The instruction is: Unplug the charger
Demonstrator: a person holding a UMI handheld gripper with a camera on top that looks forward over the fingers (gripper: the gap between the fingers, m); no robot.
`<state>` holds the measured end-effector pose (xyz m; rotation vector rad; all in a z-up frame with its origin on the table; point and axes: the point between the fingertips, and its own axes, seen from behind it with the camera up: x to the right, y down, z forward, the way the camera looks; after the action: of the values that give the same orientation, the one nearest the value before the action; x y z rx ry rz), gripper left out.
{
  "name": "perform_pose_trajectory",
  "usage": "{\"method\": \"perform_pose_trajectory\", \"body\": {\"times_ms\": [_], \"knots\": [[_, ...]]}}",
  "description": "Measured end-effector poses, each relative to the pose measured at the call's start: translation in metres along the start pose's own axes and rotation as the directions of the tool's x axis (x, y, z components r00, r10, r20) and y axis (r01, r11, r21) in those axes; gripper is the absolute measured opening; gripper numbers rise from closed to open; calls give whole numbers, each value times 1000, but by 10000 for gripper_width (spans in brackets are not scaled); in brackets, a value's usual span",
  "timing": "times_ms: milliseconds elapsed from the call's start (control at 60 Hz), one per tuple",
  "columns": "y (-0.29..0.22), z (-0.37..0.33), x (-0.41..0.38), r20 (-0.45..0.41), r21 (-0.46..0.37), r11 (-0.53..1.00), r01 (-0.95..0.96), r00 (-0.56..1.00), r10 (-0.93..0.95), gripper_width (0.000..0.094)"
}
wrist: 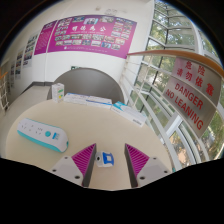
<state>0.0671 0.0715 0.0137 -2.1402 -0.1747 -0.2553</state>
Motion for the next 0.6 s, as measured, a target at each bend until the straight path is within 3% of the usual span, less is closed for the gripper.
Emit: {"method": "perform_pose_trajectory", "body": {"times_ms": [50, 117, 367, 600], "knots": [[-5, -12, -1, 17, 5, 1000, -16, 1000, 16, 713], [-18, -35, -2, 28, 21, 999, -41, 999, 40, 846], [-41, -152, 0, 43, 20, 994, -111, 993, 110, 854], [-38, -289, -5, -21, 9, 995, -97, 995, 97, 854]]}}
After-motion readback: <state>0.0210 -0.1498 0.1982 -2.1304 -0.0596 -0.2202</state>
